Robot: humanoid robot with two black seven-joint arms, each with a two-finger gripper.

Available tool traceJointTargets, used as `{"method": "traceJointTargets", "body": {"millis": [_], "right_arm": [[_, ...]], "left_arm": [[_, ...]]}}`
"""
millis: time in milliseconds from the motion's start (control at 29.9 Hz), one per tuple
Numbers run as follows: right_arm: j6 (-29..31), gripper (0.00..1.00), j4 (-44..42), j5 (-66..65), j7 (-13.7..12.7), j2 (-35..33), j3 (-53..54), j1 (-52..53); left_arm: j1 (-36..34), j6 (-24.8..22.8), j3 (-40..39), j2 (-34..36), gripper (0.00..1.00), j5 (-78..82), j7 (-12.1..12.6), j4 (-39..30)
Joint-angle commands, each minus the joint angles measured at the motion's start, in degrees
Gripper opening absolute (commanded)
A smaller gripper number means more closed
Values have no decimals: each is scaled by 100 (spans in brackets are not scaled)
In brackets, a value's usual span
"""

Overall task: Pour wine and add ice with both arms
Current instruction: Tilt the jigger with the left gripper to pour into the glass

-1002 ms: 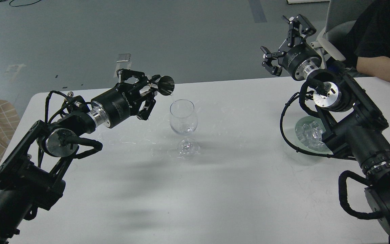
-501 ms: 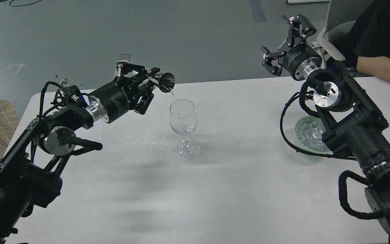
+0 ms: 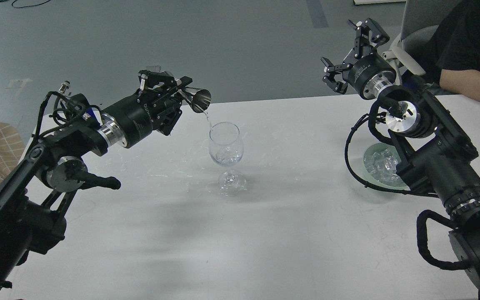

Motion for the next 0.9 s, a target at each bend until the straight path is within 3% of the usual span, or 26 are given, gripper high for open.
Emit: {"method": "traceJointTargets", "body": {"millis": [0, 668, 868], "right_arm": [[4, 100, -1, 2, 0, 8, 0, 0], [4, 100, 8, 2, 0, 8, 0, 0], [4, 100, 8, 2, 0, 8, 0, -9]], "left_arm": [[-3, 2, 4, 4, 7, 116, -6, -26], [-302, -15, 30, 83, 7, 1119, -6, -219], [-293, 11, -39, 92, 8, 900, 212, -272]]}}
